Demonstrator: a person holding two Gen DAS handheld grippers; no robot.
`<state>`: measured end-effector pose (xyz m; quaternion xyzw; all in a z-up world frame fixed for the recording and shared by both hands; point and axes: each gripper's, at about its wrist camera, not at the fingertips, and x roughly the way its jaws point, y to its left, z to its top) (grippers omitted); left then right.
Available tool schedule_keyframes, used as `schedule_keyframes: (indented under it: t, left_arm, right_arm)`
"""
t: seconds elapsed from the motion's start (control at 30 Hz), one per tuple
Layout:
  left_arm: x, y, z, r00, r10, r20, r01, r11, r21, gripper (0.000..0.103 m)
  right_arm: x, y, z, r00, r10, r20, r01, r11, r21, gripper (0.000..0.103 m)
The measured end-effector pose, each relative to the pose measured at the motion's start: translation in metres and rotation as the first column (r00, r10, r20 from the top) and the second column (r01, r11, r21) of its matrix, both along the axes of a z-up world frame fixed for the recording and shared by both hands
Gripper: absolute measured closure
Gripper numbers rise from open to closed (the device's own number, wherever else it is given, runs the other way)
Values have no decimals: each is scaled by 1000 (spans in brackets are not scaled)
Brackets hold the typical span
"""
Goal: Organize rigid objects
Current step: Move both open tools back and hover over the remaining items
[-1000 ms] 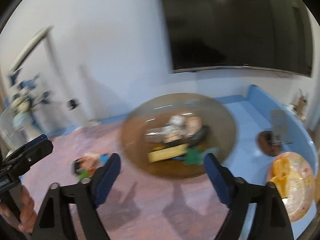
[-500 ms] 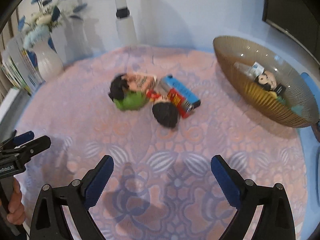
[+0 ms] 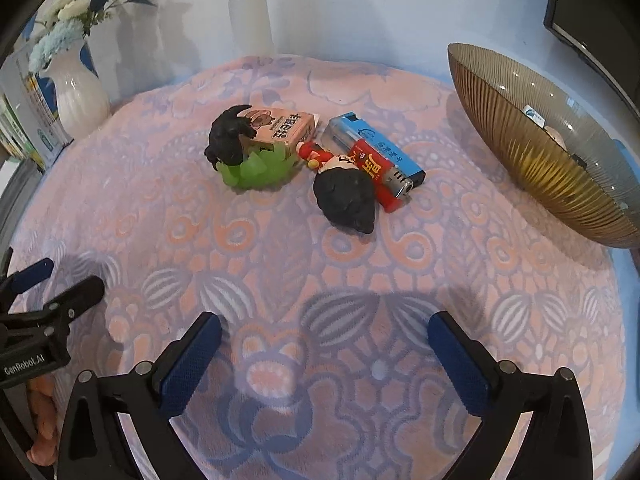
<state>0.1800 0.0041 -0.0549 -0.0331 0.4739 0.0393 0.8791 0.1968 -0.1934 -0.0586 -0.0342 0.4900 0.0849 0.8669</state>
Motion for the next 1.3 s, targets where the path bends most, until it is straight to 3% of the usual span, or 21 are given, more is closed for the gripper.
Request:
schedule_keyframes:
  t: [1.3]
  left_arm:
    - [-10, -3, 5, 1000, 16, 20, -16, 1000, 9, 0]
  right_arm:
    - [-10, -1, -1, 999, 11, 34, -11, 1000, -1, 0]
